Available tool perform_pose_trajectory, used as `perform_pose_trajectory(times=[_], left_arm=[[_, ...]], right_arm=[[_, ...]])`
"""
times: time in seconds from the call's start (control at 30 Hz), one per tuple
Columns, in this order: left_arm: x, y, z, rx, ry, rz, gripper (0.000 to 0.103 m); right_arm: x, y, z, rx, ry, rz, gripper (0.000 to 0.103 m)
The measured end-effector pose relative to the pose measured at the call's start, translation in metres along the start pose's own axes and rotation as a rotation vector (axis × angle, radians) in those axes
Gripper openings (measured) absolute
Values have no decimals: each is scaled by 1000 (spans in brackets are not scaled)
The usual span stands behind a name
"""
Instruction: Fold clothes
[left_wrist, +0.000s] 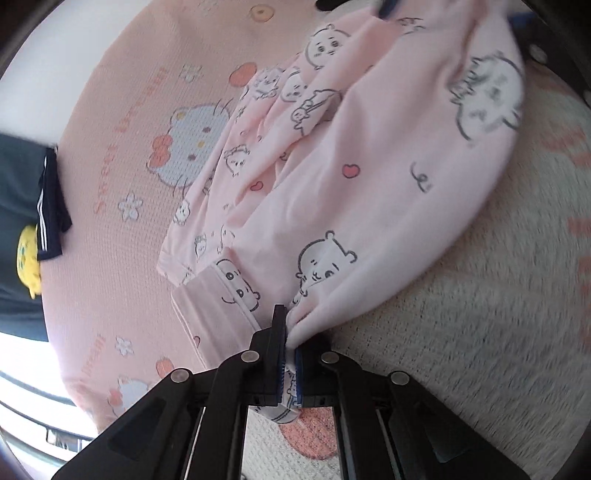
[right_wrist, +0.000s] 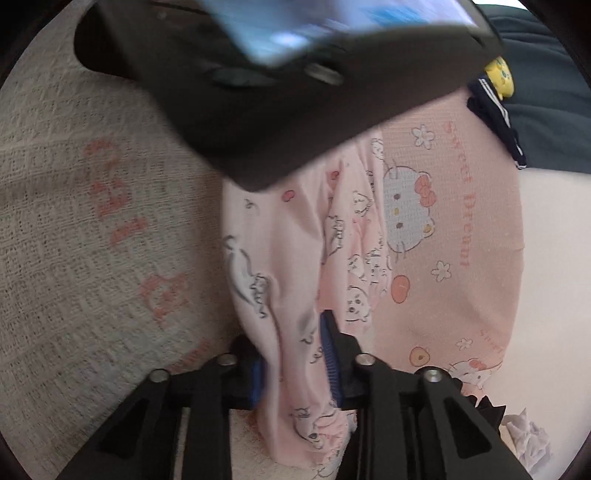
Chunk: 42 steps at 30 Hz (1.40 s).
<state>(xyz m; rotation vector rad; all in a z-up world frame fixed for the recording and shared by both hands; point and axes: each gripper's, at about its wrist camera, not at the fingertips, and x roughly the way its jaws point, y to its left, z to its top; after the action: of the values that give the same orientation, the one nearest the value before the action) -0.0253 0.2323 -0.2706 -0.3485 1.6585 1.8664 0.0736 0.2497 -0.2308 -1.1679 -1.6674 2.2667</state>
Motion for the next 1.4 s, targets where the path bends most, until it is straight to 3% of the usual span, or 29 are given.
perform_pose_trajectory(times=[0.07,0.2,0.3,0.47,0.7,0.83,1.1,1.27,1.4], left_arm=[[1,1,3,-19,24,-1,0],[2,3,4,-12,43,-14,0],[5,8,28,4,61,-32,0],[-8,24,17,-68,103,-103,4],[-33,45,1,-137,135,-143,4],[-41,40,-8,-123,150,-152,4],[-72,14,-12,-144,182,-197,5],[-67,12,-14,-205,223,-257,5],[-74,10,-17,-241,243,-277,5]], right_arm=[[1,11,1,-38,5,-2,6],[0,12,2,-38,13,-13,6],[0,10,3,-36,23,-10,6],[-3,11,4,-71,28,-52,6],[-12,22,6,-181,-17,-202,18],[-19,30,8,-235,-49,-238,19],[-36,33,7,-236,-87,-189,19],[-53,41,5,-253,-115,-165,18],[-64,42,-3,-227,-108,-95,6]])
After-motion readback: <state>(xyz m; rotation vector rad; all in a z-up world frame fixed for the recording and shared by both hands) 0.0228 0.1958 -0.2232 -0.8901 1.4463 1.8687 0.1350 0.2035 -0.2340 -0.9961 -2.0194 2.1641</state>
